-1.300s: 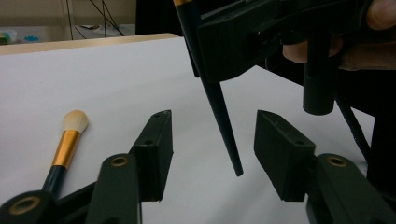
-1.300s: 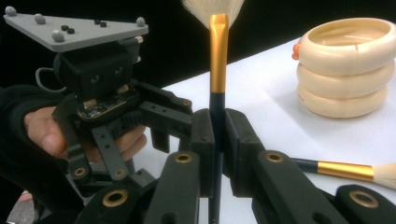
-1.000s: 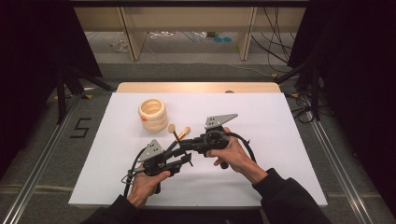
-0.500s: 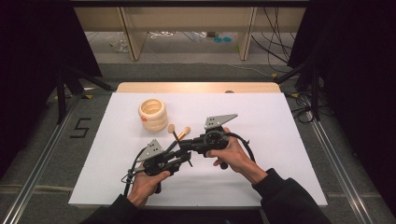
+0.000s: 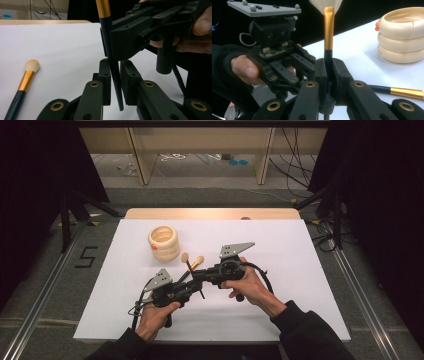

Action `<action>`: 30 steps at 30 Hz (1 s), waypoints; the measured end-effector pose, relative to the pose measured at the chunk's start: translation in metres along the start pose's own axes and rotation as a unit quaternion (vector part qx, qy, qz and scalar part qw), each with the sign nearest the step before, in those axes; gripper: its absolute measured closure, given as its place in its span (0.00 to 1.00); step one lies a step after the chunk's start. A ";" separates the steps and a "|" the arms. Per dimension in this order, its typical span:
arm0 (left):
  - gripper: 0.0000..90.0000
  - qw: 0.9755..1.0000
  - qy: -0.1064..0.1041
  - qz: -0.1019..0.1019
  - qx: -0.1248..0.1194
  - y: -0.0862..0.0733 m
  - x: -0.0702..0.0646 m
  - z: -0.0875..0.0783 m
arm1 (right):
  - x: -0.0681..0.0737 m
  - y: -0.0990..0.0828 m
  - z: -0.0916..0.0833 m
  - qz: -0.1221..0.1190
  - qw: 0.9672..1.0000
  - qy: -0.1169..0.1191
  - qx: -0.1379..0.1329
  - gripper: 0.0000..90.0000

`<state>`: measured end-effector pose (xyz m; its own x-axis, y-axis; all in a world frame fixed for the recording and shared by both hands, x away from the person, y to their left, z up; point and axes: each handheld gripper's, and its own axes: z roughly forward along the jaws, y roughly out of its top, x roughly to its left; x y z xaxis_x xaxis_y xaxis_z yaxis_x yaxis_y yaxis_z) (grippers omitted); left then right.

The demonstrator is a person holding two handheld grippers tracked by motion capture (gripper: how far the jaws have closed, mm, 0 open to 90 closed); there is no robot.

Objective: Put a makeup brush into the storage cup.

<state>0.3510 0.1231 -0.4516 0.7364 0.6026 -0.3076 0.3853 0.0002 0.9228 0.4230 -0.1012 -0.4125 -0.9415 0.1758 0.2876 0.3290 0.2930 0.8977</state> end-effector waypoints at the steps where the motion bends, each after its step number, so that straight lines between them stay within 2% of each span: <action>1: 0.90 1.000 0.000 -0.002 -0.001 0.000 0.000 0.000 | 0.001 0.000 -0.001 0.006 1.000 -0.002 0.002 0.92; 5: 0.91 1.000 0.001 -0.006 -0.001 0.000 0.001 -0.001 | 0.000 0.000 -0.001 -0.001 1.000 -0.005 -0.005 0.92; 6: 0.92 1.000 0.001 -0.009 -0.001 0.000 0.001 -0.001 | 0.000 0.000 -0.002 -0.002 1.000 -0.004 0.000 0.92; 9: 0.93 1.000 0.002 -0.009 -0.001 0.000 0.002 -0.001 | 0.000 0.000 -0.003 0.003 1.000 -0.005 -0.002 0.92; 10: 0.93 1.000 0.002 -0.008 0.000 0.000 0.002 -0.001 | -0.001 0.000 -0.002 0.005 1.000 0.002 -0.006 0.92; 12: 0.93 1.000 0.002 -0.006 0.001 0.000 0.002 -0.001 | 0.000 -0.001 -0.003 0.005 1.000 -0.005 0.000 0.92; 19: 0.93 1.000 -0.003 -0.001 0.004 0.001 0.003 -0.001 | 0.000 -0.001 -0.003 0.005 1.000 -0.005 0.000 0.92; 21: 0.93 1.000 0.004 0.003 0.010 0.001 0.002 -0.002 | -0.001 -0.001 -0.003 0.006 1.000 -0.001 0.000 0.91; 24: 0.93 1.000 0.009 0.012 0.013 0.002 0.004 -0.003 | 0.000 0.000 -0.006 0.018 1.000 -0.010 0.001 0.77; 26: 0.93 1.000 0.015 0.001 0.009 0.002 0.005 -0.003 | 0.000 0.001 -0.008 0.021 1.000 -0.022 0.003 0.70; 27: 0.93 1.000 0.019 0.013 0.012 0.002 0.007 -0.004 | 0.000 0.002 -0.009 0.024 0.999 -0.032 0.004 0.67; 29: 0.93 0.999 0.023 0.017 0.014 0.002 0.008 -0.005 | 0.000 0.003 -0.011 0.031 0.999 -0.039 -0.002 0.61; 30: 0.93 0.999 0.026 0.017 0.015 0.003 0.008 -0.006 | -0.001 0.003 -0.012 0.025 0.999 -0.048 -0.003 0.59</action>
<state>0.3551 0.1326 -0.4503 0.7196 0.6425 -0.2635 0.3774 -0.0434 0.9250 0.4236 -0.1119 -0.4061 -0.9125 0.2786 0.2996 0.3748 0.2757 0.8852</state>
